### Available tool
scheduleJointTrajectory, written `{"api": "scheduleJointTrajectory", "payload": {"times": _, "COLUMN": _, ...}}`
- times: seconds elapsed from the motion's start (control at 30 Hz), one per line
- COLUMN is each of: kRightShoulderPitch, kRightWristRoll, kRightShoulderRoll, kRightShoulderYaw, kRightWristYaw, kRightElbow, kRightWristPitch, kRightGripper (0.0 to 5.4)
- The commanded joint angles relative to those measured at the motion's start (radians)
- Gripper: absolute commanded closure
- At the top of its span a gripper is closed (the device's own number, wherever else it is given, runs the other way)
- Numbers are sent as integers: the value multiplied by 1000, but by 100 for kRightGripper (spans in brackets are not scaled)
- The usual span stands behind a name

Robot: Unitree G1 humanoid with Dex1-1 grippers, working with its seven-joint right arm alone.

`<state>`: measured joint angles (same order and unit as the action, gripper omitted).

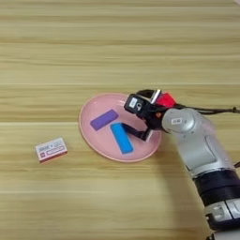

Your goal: Move the objects on the table

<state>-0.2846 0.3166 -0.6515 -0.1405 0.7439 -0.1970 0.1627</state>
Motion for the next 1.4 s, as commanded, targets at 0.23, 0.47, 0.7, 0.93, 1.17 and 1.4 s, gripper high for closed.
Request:
{"api": "scheduleJointTrajectory", "payload": {"times": 0.23, "kRightShoulderPitch": -28, "kRightWristRoll": -9, "kRightShoulderRoll": -25, "kRightShoulderYaw": 16, "kRightWristYaw": -19, "kRightElbow": 26, "kRightWristPitch": -4, "kRightGripper": 5}}
{"api": "scheduleJointTrajectory", "payload": {"times": 0.47, "kRightShoulderPitch": -23, "kRightWristRoll": -54, "kRightShoulderRoll": -14, "kRightShoulderYaw": 122, "kRightWristYaw": -102, "kRightElbow": 56, "kRightWristPitch": 30, "kRightGripper": 5}}
{"api": "scheduleJointTrajectory", "payload": {"times": 0.7, "kRightShoulderPitch": 64, "kRightWristRoll": -173, "kRightShoulderRoll": 42, "kRightShoulderYaw": 286, "kRightWristYaw": -166, "kRightElbow": 256, "kRightWristPitch": 118, "kRightGripper": 5}}
{"api": "scheduleJointTrajectory", "payload": {"times": 0.93, "kRightShoulderPitch": 237, "kRightWristRoll": -349, "kRightShoulderRoll": 153, "kRightShoulderYaw": 318, "kRightWristYaw": -136, "kRightElbow": 590, "kRightWristPitch": 323, "kRightGripper": 5}}
{"api": "scheduleJointTrajectory", "payload": {"times": 1.17, "kRightShoulderPitch": 346, "kRightWristRoll": -414, "kRightShoulderRoll": 232, "kRightShoulderYaw": 280, "kRightWristYaw": -152, "kRightElbow": 651, "kRightWristPitch": 337, "kRightGripper": 5}}
{"api": "scheduleJointTrajectory", "payload": {"times": 1.4, "kRightShoulderPitch": 369, "kRightWristRoll": -347, "kRightShoulderRoll": 197, "kRightShoulderYaw": 251, "kRightWristYaw": -193, "kRightElbow": 622, "kRightWristPitch": 349, "kRightGripper": 5}}
